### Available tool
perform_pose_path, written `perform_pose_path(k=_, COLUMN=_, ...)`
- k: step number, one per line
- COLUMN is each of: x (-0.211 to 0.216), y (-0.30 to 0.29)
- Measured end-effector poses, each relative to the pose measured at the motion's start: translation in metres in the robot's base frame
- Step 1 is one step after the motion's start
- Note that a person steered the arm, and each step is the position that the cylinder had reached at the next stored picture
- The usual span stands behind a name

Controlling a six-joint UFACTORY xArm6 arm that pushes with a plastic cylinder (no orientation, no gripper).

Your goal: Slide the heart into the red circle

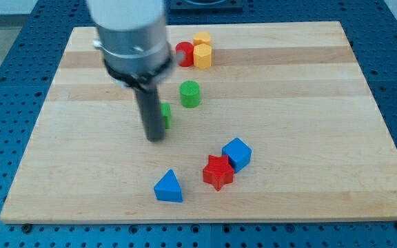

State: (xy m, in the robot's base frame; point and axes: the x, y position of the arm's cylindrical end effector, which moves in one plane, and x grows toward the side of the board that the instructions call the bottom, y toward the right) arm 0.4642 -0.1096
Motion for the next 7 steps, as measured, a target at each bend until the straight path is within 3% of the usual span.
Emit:
perform_pose_path(k=2, x=-0.04, y=0.054)
perform_pose_path(k=3, x=-0.003, y=0.134)
perform_pose_path(k=4, x=-0.06, y=0.209)
perform_pose_path(k=6, x=-0.265, y=0.209)
perform_pose_path(k=7, x=-0.268, y=0.127)
